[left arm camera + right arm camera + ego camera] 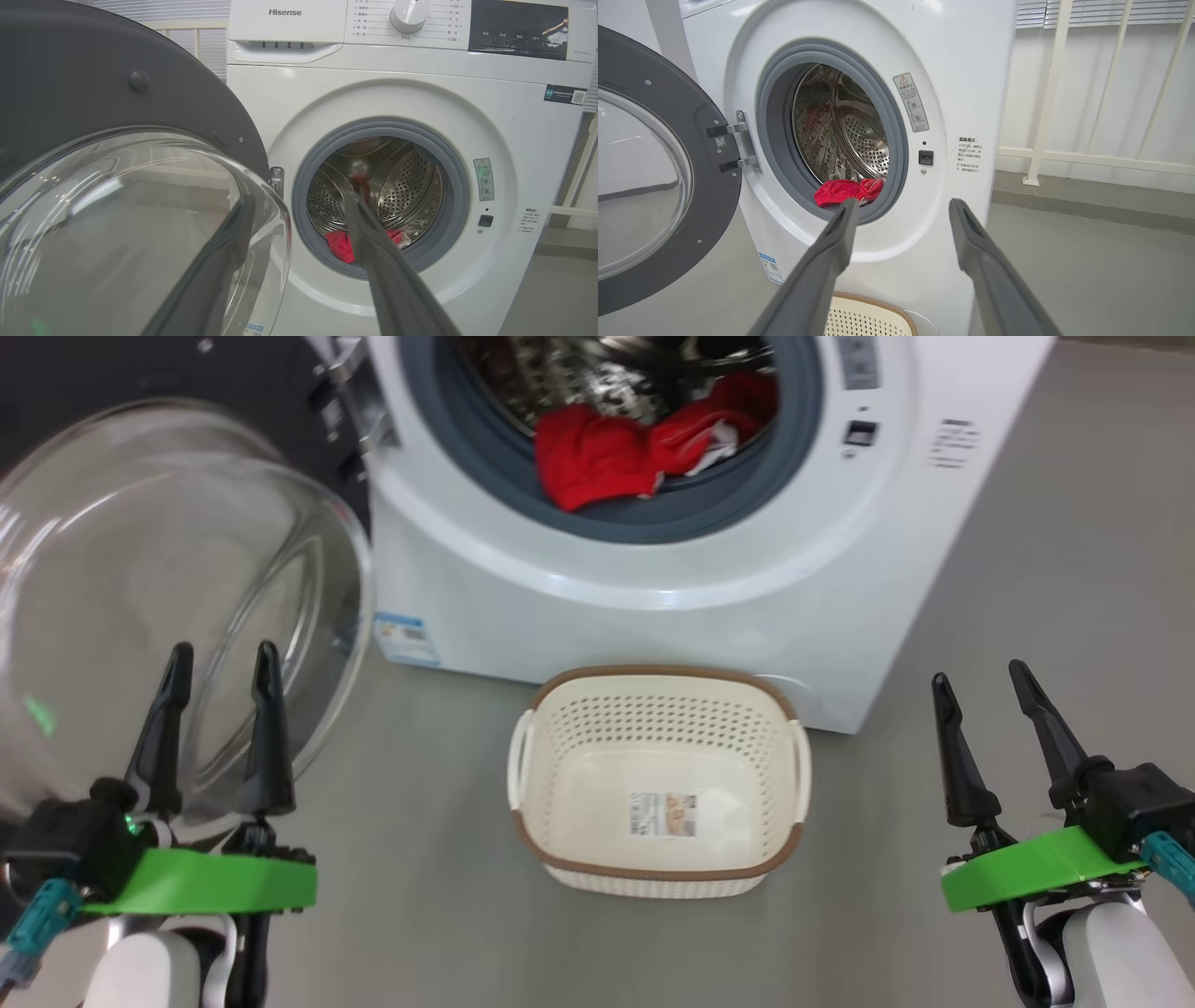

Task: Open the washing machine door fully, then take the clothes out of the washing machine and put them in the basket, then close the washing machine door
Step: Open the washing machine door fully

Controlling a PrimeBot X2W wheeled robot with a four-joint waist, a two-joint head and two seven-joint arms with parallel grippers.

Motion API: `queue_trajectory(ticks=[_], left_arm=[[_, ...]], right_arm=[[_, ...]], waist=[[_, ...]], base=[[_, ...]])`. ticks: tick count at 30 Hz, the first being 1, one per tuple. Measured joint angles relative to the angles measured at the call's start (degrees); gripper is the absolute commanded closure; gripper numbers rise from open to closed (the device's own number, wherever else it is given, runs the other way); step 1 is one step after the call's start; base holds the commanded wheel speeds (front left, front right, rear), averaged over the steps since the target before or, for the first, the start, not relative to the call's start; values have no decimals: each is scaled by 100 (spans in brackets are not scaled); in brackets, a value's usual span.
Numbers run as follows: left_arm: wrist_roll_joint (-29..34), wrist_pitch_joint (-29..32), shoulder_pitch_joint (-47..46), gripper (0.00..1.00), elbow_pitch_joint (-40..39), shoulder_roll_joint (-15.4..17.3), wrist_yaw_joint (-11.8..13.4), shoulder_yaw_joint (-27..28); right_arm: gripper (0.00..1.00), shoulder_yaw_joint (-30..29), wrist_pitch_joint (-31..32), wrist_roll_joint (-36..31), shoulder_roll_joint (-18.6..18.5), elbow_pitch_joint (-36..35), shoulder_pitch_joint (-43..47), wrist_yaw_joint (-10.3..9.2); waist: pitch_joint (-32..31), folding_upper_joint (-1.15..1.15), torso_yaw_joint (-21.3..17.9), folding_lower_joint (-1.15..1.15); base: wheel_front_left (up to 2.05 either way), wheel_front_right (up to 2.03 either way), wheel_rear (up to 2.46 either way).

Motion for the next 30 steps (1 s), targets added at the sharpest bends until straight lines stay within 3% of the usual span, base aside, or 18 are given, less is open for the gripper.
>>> queue_trajectory(ticks=[15,23,30], left_arm=[[-166,0,899,0,208,293,-5,-151],[-92,1,1300,0,185,249,-7,-151],[-43,1,1386,0,214,177,-7,-136]], right_arm=[[0,146,0,91,12,-322,249,0],[0,155,0,94,18,-449,516,0],[0,146,0,111,22,-505,592,0]], waist=[[-357,0,-1070,0],[-548,0,-1529,0],[-714,0,-1706,0]], base=[[0,0,0],[0,0,0],[0,0,0]])
